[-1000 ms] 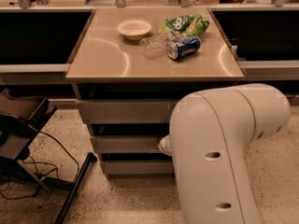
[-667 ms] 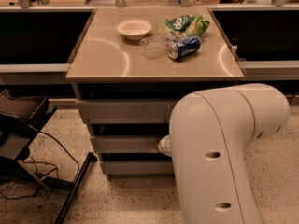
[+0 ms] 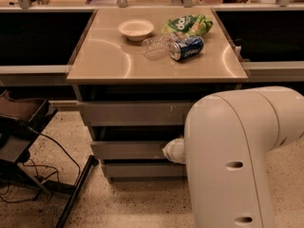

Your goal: Open middle drawer

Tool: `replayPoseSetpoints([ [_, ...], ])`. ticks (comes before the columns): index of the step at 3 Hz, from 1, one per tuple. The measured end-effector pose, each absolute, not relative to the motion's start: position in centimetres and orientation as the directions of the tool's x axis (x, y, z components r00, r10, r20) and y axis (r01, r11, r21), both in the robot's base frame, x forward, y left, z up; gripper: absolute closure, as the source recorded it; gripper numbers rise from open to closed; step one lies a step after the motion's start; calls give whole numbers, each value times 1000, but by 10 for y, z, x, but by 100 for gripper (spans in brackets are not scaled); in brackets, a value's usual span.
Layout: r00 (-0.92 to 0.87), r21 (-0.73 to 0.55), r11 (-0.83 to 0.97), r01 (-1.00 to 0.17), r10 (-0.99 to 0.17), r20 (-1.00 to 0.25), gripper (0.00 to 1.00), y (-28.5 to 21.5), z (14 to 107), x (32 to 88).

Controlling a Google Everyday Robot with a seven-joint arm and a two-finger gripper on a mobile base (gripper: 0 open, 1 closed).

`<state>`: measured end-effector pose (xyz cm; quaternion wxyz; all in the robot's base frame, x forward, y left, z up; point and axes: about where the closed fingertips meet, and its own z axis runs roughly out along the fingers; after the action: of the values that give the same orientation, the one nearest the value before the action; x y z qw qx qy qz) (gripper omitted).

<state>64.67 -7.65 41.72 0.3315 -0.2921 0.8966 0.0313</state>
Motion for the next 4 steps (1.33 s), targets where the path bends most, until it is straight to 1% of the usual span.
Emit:
replayPoseSetpoints([
  [2,-617,-132,834,-536,-494,-612,100,-78,417,644],
  [3,-616,-141,837,-529,-493,-614,100,-67,420,629],
  [4,-616,-141,837,-529,-493,-614,100,-68,420,628],
])
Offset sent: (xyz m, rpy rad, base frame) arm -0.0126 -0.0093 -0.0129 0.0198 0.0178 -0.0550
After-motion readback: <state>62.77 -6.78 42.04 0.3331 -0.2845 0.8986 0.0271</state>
